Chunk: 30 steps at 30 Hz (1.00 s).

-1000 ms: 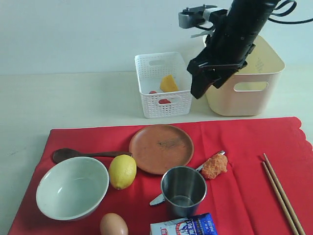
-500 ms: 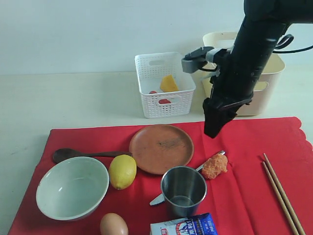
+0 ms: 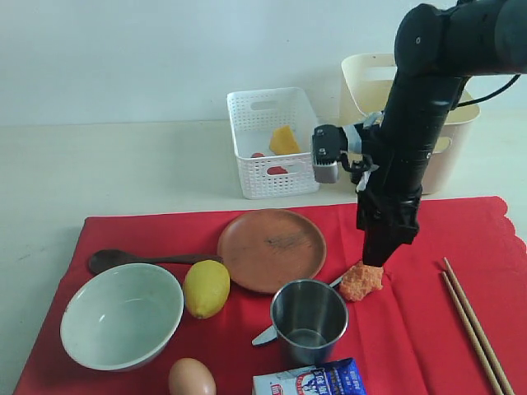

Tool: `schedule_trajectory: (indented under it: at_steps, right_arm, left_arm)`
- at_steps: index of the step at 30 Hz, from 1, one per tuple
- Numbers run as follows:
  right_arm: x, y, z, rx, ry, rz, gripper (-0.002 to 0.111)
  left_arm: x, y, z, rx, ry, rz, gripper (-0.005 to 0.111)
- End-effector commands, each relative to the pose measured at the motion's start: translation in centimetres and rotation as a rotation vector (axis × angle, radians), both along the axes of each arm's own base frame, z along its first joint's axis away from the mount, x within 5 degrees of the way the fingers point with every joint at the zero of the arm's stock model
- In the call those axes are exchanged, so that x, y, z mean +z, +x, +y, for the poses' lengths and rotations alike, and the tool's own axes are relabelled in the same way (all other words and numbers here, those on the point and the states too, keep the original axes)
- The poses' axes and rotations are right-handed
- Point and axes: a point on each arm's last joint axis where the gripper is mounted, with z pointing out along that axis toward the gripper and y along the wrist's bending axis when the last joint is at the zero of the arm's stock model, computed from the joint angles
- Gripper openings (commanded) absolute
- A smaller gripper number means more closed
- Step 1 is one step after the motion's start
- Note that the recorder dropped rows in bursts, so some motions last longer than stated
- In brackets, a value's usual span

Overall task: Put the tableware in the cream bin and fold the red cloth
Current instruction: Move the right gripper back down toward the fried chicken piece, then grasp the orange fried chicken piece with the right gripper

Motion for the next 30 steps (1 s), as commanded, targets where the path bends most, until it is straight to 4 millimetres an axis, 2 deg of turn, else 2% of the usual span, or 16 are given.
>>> schedule_trajectory:
  at_steps: [1, 7, 14, 16, 21, 27, 30]
  right_arm:
    - [-1.6, 0.2, -0.2, 0.108, -0.02, 0.015, 0.054]
    - [-2.2, 0.1, -0.3, 0.158, -0.02, 0.028, 0.035]
    - [-2.9, -0.5, -0.5, 0.13, -0.037, 0.063, 0.032]
    - [-2.6, -0.6, -0.5, 0.086, -0.043, 0.06, 0.026]
    - [-0.7, -1.8, -1.0, 0.058, -0.04, 0.034, 0.0]
    - [1.5, -4.6, -1.9, 0.091, -0.021, 0.004, 0.0]
    - [1.9, -5.5, -2.0, 0.084, -0.007, 0.009, 0.0]
  left_arm:
    - [0.0, 0.0, 0.0, 0.002, 0.0, -0.011, 0.0]
    - [0.0, 0.0, 0.0, 0.002, 0.0, -0.011, 0.0]
    - [0.0, 0.0, 0.0, 0.002, 0.0, -0.011, 0.0]
    - [0.0, 0.0, 0.0, 0.002, 0.0, -0.011, 0.0]
    - [0.0, 0.0, 0.0, 0.002, 0.0, -0.011, 0.0]
    - [0.0, 0.0, 0.0, 0.002, 0.0, -0.011, 0.0]
    - [0.0, 0.0, 0.0, 0.002, 0.0, -0.011, 0.0]
